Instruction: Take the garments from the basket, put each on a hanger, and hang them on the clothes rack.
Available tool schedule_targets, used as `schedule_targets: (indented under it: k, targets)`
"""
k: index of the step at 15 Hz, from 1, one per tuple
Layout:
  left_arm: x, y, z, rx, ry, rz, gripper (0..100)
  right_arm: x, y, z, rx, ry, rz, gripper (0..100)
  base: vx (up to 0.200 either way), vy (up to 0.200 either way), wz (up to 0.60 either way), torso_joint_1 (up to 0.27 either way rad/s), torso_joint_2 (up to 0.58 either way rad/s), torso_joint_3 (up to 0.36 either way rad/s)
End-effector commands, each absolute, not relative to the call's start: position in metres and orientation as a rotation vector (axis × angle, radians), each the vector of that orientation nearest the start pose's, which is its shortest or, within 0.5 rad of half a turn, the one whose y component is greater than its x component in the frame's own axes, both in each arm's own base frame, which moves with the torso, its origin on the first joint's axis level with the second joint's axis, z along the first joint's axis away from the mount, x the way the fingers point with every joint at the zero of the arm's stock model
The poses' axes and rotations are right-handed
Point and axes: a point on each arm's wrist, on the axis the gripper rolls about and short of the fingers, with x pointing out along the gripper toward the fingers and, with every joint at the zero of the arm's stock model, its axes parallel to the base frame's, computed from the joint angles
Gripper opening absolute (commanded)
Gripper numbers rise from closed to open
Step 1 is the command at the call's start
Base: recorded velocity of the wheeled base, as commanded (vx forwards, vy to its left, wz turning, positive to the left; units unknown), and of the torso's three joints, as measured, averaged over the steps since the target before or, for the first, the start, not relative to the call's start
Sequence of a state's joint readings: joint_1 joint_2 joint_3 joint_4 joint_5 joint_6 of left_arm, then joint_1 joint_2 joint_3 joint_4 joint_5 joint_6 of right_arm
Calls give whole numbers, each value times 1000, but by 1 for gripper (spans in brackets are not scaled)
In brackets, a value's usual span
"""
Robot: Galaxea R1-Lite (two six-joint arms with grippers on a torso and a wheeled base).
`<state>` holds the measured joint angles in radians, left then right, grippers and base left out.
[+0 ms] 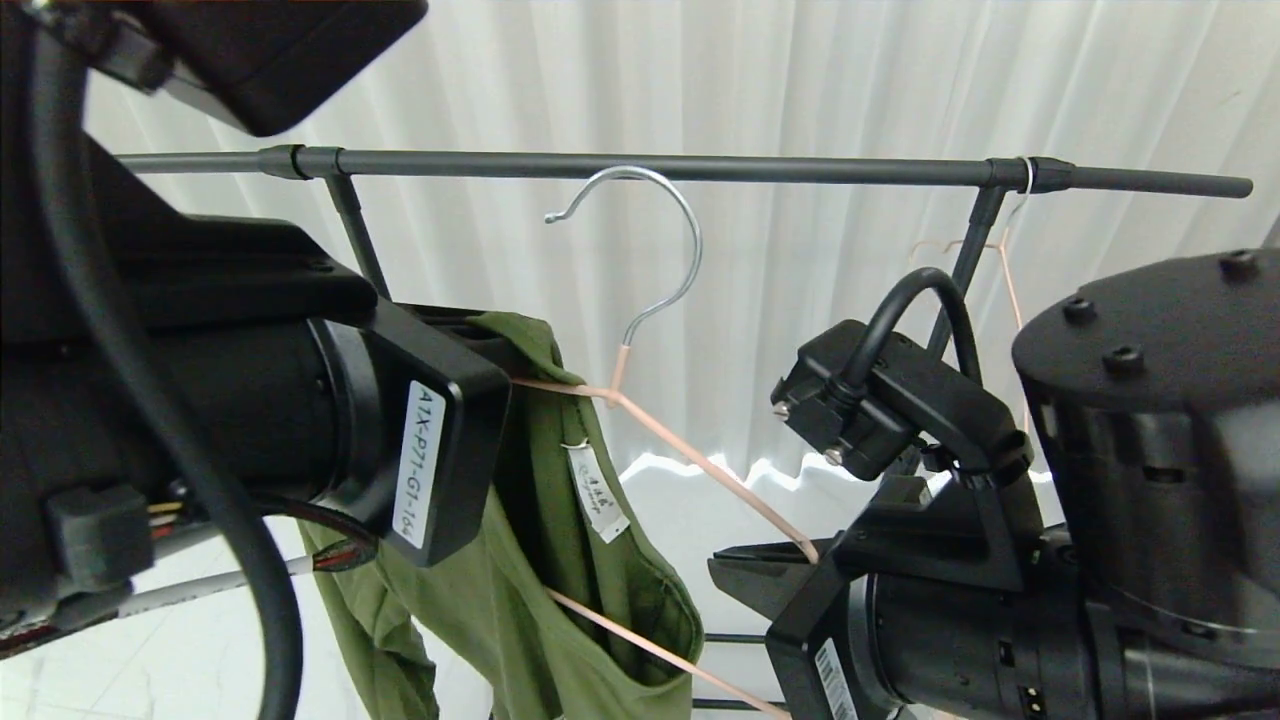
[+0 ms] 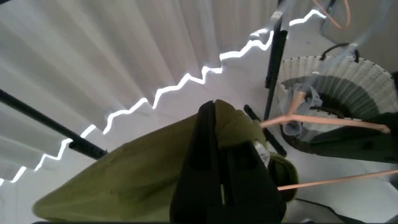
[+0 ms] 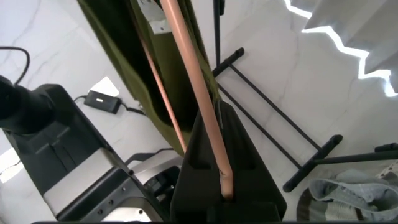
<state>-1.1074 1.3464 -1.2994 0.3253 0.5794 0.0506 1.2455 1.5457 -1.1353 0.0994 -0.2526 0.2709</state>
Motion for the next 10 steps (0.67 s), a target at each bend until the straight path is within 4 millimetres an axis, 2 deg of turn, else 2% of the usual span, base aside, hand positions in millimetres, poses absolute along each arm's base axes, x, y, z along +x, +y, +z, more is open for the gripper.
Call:
schedule_targets:
  k: [1,10]
  targets:
    - [98,-179,323,333,236,-549,0,93,261,248,-120,519,905,0,0,0,0,0,0,0]
    - [92,-170,309,378,257,-561,0,102,256,261,-70,484,866,0,0,0,0,0,0,0]
